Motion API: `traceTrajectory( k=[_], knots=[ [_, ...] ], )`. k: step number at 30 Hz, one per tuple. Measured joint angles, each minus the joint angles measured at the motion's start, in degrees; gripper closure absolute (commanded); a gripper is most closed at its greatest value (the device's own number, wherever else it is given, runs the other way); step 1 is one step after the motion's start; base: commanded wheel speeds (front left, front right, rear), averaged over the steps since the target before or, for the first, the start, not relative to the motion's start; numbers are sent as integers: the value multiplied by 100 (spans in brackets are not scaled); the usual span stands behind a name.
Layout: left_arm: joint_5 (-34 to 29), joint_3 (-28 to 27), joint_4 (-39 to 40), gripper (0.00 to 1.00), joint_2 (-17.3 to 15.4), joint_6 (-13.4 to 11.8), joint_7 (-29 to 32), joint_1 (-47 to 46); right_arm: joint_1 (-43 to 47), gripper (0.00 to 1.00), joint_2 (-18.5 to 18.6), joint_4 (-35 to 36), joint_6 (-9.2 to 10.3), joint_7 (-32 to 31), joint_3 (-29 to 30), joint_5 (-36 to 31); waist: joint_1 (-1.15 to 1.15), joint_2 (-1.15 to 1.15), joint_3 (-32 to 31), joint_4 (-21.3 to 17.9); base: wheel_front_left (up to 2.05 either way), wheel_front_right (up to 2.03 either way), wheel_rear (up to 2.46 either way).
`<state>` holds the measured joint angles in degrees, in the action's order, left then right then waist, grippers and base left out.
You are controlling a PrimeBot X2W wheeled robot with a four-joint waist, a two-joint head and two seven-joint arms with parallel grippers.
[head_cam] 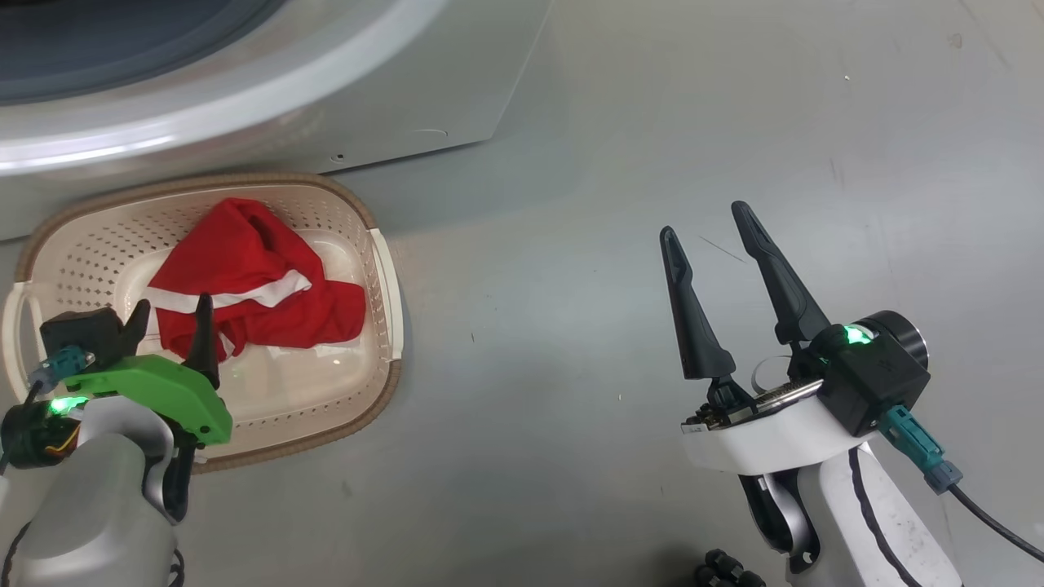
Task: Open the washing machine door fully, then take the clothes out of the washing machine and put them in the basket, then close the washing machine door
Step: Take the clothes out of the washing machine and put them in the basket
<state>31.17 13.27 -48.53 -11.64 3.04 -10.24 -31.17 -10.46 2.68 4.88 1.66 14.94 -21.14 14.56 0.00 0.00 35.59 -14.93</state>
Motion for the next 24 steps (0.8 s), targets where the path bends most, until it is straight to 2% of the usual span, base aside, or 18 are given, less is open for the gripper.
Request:
traceTrajectory(
  k=[4,13,19,24],
  knots=[
    [-30,13,-26,0,91,35,-337,15,3,0,2,-129,-5,0,70,-14,0,0,-194,76,0,0,0],
    [-110,-3,143,0,289,78,-448,291,104,0,4,-404,-53,0,259,-102,0,0,-718,330,0,0,0],
    [-183,-42,517,0,377,82,-449,495,348,0,2,-560,-54,0,403,-104,0,0,-1109,539,0,0,0],
    [-348,-232,1266,0,382,81,-445,636,548,0,4,-676,-54,0,539,-104,0,0,-1450,708,0,0,0]
  ],
)
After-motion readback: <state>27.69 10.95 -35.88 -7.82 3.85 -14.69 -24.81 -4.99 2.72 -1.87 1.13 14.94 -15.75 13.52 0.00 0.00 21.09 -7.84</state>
